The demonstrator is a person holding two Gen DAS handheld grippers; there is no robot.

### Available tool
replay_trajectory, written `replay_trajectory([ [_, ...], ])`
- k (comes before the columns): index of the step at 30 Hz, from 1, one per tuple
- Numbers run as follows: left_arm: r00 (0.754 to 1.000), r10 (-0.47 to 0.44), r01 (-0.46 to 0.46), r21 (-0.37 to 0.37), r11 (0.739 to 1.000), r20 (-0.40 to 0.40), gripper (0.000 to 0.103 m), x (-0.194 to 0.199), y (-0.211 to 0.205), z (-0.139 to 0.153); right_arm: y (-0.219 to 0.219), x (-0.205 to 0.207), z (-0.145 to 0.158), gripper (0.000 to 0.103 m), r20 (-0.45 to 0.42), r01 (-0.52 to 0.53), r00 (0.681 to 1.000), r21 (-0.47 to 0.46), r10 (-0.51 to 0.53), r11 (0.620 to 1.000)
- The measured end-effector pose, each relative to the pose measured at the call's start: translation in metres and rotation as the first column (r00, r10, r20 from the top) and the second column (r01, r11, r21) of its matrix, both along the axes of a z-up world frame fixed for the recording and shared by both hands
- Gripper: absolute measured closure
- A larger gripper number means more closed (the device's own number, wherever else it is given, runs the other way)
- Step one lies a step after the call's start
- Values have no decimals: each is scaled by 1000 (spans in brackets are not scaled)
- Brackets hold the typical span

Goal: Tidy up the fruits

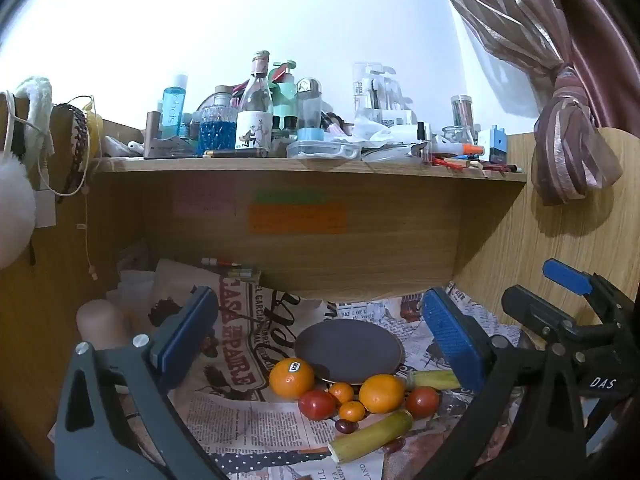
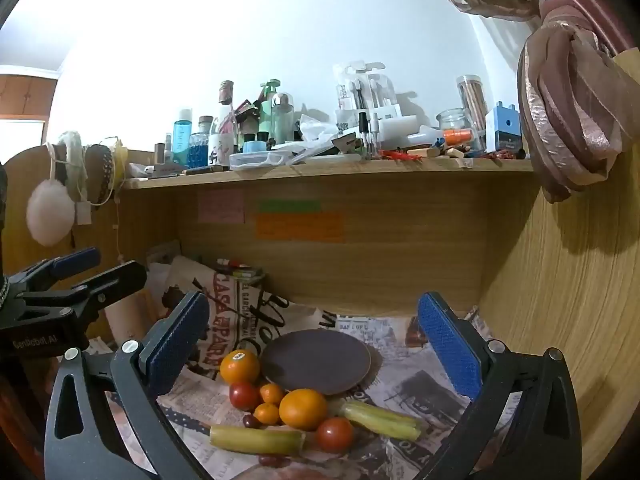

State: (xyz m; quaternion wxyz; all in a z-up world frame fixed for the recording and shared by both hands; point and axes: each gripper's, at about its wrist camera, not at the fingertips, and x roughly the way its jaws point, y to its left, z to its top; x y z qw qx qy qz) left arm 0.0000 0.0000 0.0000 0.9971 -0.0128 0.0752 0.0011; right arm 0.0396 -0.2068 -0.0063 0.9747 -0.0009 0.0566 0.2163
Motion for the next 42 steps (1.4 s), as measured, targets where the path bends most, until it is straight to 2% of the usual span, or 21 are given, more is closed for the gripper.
replay_trajectory([
  [15,999,-7,6,-23,1000,-38,0,6,3,-4,-8,-2,8,0,-21,6,1000,4,-6,1000],
  [17,999,-6,5,-24,1000,-41,0,7,3,-4,-2,-2,1,0,-10,11,1000,-2,-11,1000],
  [42,999,-15,14,-27,1000,-45,0,12,2,-3,-5,0,-2,0,-15,14,1000,8,-14,1000],
])
